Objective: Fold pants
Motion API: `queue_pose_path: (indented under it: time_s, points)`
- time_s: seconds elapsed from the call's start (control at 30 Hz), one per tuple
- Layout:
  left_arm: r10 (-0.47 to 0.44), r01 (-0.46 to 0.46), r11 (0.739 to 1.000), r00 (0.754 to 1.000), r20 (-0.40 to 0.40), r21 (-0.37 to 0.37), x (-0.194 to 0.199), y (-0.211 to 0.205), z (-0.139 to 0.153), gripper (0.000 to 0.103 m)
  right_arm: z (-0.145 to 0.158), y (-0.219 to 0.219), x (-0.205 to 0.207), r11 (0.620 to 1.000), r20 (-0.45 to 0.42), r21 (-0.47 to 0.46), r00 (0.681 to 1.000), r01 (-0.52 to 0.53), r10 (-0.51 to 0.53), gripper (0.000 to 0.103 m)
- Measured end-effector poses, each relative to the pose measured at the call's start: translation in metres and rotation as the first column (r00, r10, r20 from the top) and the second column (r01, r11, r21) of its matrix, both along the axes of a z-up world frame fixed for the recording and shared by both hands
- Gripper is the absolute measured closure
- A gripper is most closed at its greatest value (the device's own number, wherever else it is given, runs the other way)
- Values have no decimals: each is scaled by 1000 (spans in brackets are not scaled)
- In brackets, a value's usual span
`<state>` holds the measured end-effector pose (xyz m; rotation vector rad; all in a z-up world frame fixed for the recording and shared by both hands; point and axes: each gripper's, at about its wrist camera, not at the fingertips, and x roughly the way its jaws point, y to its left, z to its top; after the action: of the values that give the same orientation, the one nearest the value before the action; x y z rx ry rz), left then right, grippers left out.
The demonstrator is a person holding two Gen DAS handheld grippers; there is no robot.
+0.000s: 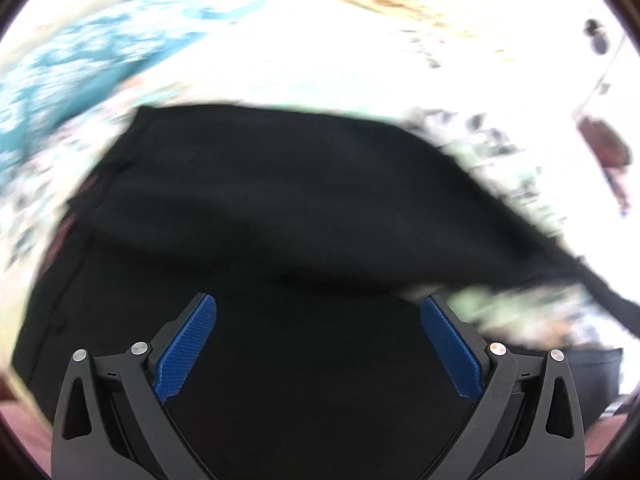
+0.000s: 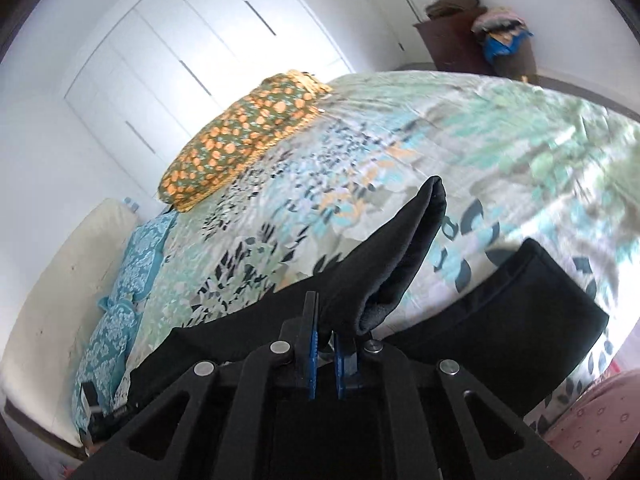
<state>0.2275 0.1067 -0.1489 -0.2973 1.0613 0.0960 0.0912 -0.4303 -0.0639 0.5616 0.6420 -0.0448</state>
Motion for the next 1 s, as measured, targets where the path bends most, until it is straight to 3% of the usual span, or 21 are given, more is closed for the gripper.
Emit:
queue_pose_path:
  time_s: [0.07, 0.17, 0.33, 0.53, 0.57, 0.6, 0.63, 0.67, 0.7, 0.77, 0.83, 0.9, 1.0]
  points:
    - [-41, 38, 991, 999, -18, -130, 39, -7, 7, 1, 17, 9, -6, 999, 38, -33, 999, -37, 38, 97]
    - [-13, -7, 966, 997, -72, -258, 90, -3, -2, 1, 38, 5, -31, 995, 89, -64, 992, -81, 87, 97]
    - [56, -109, 951, 981, -185, -288, 133, 1, -30, 1, 62, -7, -68, 991, 152, -64, 981, -115, 124, 97]
    - [105, -157, 948, 975, -194, -277, 146, 15, -34, 4, 79, -12, -95, 977, 157, -138, 971, -160, 181, 97]
    - [109, -162, 946, 975, -195, -282, 147, 19, -34, 17, 78, -15, -98, 977, 145, -139, 972, -163, 183, 97]
    - [103, -161, 940, 974, -200, -299, 147, 23, -35, 46, 75, -18, -100, 978, 134, -132, 975, -161, 179, 97]
    - [97, -161, 939, 972, -214, -305, 148, 24, -38, 62, 72, -22, -102, 979, 122, -126, 977, -158, 173, 97]
    - [98, -167, 942, 967, -236, -290, 145, 27, -40, 90, 69, -24, -102, 981, 109, -126, 980, -150, 164, 97]
    - [99, -168, 941, 966, -239, -292, 142, 31, -40, 95, 65, -26, -101, 982, 94, -129, 984, -141, 154, 97]
    - [115, -174, 927, 975, -188, -333, 128, 42, -26, 97, 60, -32, -94, 985, 85, -124, 987, -122, 133, 97]
    - [124, -142, 928, 989, -74, -344, 104, 51, 14, 97, 56, -41, -78, 987, 84, -112, 989, -111, 121, 97]
    - [118, -96, 949, 991, 55, -302, 66, 58, 68, 97, 56, -51, -57, 991, 88, -79, 989, -111, 117, 97]
    - [107, -64, 975, 975, 197, -211, -9, 66, 123, 95, 54, -62, -30, 991, 57, -54, 990, -125, 128, 97]
